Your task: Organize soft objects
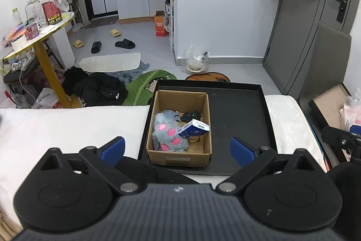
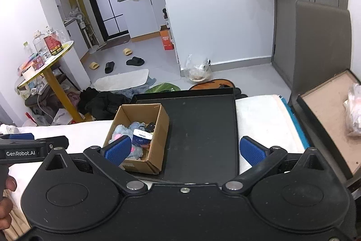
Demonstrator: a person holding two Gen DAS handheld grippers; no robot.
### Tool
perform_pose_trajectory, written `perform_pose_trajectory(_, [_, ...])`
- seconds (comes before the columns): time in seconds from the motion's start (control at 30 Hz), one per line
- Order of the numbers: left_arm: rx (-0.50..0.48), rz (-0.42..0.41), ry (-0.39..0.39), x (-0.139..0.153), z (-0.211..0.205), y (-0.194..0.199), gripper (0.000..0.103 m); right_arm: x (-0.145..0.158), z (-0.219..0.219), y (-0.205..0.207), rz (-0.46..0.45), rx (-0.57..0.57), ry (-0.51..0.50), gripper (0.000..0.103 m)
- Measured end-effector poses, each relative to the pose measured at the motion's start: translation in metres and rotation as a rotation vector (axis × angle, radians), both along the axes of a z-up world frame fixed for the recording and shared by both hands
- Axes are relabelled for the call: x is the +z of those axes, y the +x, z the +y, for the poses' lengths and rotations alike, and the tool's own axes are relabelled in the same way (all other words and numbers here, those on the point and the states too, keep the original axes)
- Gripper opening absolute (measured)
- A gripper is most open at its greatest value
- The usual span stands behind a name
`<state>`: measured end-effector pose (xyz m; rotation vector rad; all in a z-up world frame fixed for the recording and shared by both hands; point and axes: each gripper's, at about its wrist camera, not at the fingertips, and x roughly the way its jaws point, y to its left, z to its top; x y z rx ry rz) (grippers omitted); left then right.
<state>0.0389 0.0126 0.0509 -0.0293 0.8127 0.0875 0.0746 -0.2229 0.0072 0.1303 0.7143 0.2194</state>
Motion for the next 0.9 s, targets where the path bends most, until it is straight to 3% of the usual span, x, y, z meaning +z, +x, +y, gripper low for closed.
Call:
perform_pose_trajectory(0.53, [0.015, -0.080, -0.012, 0.026, 0.004, -0.042, 0.099, 0.024, -0.003, -0.028, -0.074, 0.015, -0.004, 0.103])
perform_pose_trajectory(0.9, [-0.013, -0.090, -0.010, 0.033, -0.007, -0.060, 0.100, 0.029, -0.001, -0.036, -0.077, 0.034, -0.022, 0.103])
